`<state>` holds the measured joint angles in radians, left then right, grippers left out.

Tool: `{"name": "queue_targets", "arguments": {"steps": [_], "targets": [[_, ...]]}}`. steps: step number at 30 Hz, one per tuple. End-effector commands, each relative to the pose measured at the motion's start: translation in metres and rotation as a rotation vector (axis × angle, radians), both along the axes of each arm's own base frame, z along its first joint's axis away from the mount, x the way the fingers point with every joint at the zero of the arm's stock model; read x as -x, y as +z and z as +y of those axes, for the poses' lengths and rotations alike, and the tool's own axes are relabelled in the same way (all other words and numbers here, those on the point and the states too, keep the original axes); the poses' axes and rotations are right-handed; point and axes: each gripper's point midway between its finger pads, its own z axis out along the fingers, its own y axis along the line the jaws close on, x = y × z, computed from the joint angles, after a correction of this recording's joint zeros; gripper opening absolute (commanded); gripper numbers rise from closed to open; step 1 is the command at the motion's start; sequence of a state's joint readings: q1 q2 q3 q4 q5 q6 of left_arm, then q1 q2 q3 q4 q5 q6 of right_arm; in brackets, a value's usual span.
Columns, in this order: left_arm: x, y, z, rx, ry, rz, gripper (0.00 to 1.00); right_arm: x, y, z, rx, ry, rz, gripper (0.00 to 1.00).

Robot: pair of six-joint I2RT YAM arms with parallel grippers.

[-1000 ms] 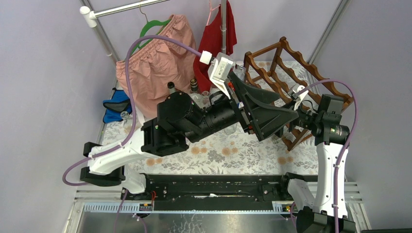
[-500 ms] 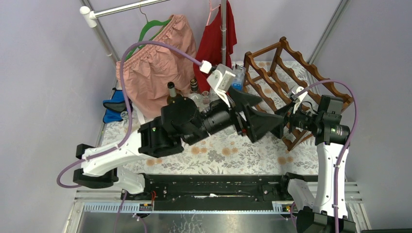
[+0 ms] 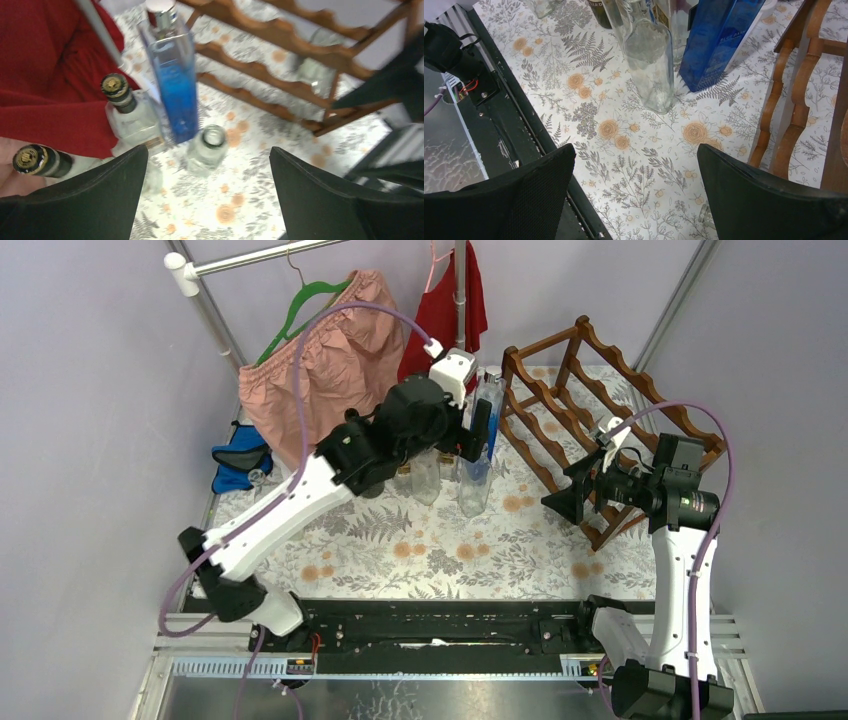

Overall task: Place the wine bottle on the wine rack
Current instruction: Pick up the wine bottle from the center of the board.

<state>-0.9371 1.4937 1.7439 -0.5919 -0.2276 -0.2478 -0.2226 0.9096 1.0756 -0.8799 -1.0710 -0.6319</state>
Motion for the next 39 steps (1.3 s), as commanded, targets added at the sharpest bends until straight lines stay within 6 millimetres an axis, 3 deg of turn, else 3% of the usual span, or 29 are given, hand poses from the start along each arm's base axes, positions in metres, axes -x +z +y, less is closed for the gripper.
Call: {"name": "queue_targets", "arguments": {"steps": [1, 5, 12, 35, 39], "targets": [[-0.025, -0.051, 0.0, -0.161, -0.057, 0.073, 0.97, 0.002, 0.01, 0.006, -0.024, 0.045, -0.046, 1.0], [-0.04, -0.081, -0.011, -0.245, -0.046, 0.118, 0.93, 0.003, 0.004, 0.005, -0.019, 0.051, -0.034, 1.0], [-0.055, -0.101, -0.027, -0.299, -0.053, 0.159, 0.83, 0.006, -0.002, 0.005, -0.01, 0.058, -0.027, 1.0], [-0.041, -0.138, -0.039, -0.332, -0.137, 0.271, 0.55, 0.005, -0.01, 0.004, -0.009, 0.057, -0.003, 1.0], [-0.038, -0.137, -0.04, -0.327, -0.147, 0.274, 0.33, 0.005, -0.01, 0.004, -0.009, 0.057, -0.002, 1.0]]}}
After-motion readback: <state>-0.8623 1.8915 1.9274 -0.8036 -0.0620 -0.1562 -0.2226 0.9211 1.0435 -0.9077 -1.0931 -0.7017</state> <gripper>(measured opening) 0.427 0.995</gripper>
